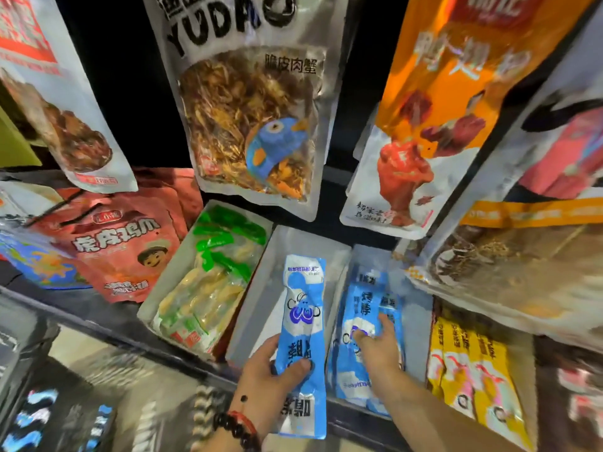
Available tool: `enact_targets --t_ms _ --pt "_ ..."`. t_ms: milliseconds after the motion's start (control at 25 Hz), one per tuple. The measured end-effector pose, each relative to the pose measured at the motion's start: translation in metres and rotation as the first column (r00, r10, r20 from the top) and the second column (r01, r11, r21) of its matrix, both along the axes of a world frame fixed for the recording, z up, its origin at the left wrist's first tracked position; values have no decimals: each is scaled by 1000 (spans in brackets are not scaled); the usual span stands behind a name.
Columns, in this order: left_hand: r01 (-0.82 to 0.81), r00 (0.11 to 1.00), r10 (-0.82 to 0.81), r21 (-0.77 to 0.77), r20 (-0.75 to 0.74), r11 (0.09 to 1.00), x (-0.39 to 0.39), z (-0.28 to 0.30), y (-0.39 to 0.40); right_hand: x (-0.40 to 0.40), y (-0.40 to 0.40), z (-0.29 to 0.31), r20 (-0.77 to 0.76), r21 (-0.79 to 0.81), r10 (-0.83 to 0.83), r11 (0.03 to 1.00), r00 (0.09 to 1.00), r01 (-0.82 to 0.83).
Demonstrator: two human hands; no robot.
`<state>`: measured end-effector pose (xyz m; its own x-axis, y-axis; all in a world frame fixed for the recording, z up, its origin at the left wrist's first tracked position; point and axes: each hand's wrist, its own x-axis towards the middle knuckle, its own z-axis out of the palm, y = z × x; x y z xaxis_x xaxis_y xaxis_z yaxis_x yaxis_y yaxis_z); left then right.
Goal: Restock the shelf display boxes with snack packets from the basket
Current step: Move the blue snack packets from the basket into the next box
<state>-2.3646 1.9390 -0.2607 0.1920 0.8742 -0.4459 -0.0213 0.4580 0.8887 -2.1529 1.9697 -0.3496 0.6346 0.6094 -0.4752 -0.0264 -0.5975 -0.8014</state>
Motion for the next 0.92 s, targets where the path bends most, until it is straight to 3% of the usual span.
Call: enact_targets --t_ms 200,320,440,520,600,680,720,760,800,880,920 --pt "93 995 -94 23 39 995 -1 -5 -5 -2 3 -11 206 -170 190 973 960 -156" --pt "116 991 -116 3 59 993 3 -7 -10 -4 3 -14 340 -318 385 906 858 -281" --pt "128 989 -127 -8 78 992 1 -8 -12 0 4 -13 344 -365 430 880 835 -303" --pt "161 983 -159 -9 97 987 -2 -9 -11 3 2 -6 310 -306 382 907 870 -289" --pt "221 971 -219 -6 94 975 -4 -9 -8 10 -2 12 325 -93 239 971 915 -220" --pt "300 954 -300 32 0 953 -4 -12 -2 18 -7 41 473 110 210 950 856 -293" --pt "349 936 -344 60 -72 935 -4 -13 2 22 -9 59 596 149 256 896 761 -418" --pt "404 911 -392 89 -130 910 -4 -13 4 25 -11 79 741 116 319 806 591 -580" --pt "470 875 -443 118 -195 875 -4 -11 8 27 -11 96 857 -17 385 686 343 -727" --pt "622 762 -541 172 -355 763 -3 -4 18 33 -11 121 843 -381 520 395 -139 -836" --pt "693 695 -581 180 -424 698 -3 0 26 35 -10 129 755 -511 594 267 -278 -817"
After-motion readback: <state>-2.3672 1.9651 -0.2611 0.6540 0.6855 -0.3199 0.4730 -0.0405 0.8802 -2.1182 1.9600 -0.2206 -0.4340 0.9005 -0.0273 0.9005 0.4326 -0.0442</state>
